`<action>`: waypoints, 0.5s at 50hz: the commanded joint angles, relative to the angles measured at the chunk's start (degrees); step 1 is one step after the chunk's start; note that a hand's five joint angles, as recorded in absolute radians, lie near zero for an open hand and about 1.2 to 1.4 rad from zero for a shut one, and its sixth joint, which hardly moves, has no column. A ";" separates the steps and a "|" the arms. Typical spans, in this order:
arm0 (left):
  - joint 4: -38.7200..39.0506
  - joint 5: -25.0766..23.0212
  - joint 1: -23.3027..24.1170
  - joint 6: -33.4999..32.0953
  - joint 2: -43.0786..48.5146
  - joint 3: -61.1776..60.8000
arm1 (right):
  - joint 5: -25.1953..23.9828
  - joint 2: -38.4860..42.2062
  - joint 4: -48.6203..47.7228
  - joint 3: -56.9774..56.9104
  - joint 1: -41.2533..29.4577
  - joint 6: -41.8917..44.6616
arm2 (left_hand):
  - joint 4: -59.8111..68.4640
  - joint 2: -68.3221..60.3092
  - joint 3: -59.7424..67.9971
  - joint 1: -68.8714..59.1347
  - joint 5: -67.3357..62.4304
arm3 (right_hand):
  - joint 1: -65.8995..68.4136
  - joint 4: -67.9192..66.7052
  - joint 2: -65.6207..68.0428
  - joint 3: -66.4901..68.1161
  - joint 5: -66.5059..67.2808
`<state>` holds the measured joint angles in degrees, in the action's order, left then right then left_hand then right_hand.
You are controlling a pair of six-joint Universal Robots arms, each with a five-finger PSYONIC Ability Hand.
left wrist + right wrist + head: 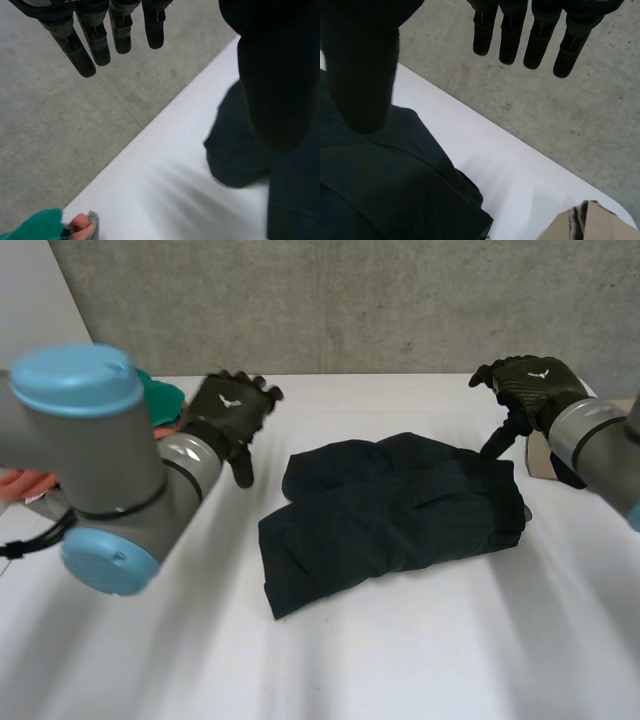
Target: Fold the laundry.
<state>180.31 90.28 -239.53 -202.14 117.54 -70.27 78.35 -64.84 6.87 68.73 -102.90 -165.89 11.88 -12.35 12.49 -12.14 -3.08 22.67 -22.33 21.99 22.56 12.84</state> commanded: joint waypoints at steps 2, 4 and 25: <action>-13.83 -3.00 -2.69 11.32 -2.49 4.09 | -4.17 -3.28 11.93 0.00 1.21 2.15 | 3.54 -3.07 2.93 -3.28 -2.34 | 8.86 -9.20 9.54 8.96 8.68; -16.73 -4.58 -2.78 12.82 -1.80 4.97 | -3.91 -3.01 13.60 0.44 1.04 3.20 | 5.05 -4.58 4.44 -4.79 -3.85 | 9.03 -9.37 9.71 9.14 8.86; -17.36 -4.67 2.75 9.67 20.88 16.39 | -3.03 6.57 -8.71 11.42 1.48 8.04 | 12.45 -11.99 11.85 -12.19 -11.26 | 10.37 -10.71 11.05 10.47 10.20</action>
<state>162.08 83.82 -238.24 -190.19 134.75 -56.59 75.28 -60.35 5.44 77.38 -101.48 -157.79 20.68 -20.29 20.33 -20.26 -10.76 27.00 -27.27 26.78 27.01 17.79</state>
